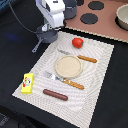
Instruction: Interact with the objects in diverse but meaningful ways.
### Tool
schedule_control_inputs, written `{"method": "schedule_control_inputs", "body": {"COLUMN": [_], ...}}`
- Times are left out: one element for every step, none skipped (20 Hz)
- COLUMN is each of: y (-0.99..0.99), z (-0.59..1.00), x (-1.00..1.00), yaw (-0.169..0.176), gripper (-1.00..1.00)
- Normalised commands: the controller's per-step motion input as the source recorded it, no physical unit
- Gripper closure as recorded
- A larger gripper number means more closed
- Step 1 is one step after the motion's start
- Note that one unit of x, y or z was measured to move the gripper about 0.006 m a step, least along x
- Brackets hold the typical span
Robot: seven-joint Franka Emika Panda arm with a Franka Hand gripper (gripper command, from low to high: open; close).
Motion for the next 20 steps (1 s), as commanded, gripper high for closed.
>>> {"method": "schedule_control_inputs", "body": {"y": [-0.05,-0.06,-0.09,-0.08,-0.08,-0.08,-0.10,-0.08,-0.06,-0.01,0.00,0.00,0.00,0.00,0.00,-0.01,-0.04,-0.08,-0.14,-0.23], "z": [-0.13,-0.13,-0.12,-0.11,-0.11,-0.11,-0.09,-0.06,0.00,0.00,0.03,0.06,0.07,0.08,0.12,0.18,0.26,0.34,0.37,0.35], "x": [-0.48,-0.46,-0.42,-0.41,-0.40,-0.39,-0.42,-0.41,-0.38,-0.32,-0.28,-0.28,-0.29,-0.30,-0.29,-0.26,-0.20,-0.13,-0.02,0.00], "yaw": [0.005,0.005,0.005,0.003,0.001,0.000,0.000,0.000,0.000,0.000,0.004,0.005,0.005,0.001,0.000,0.000,0.000,0.000,-0.010,-0.011], "gripper": [1.00,1.00,-1.00,-1.00,-1.00,-1.00,-1.00,-1.00,-1.00,-1.00,-1.00,-1.00,-1.00,-1.00,-1.00,-1.00,-1.00,-1.00,-1.00,-1.00]}}
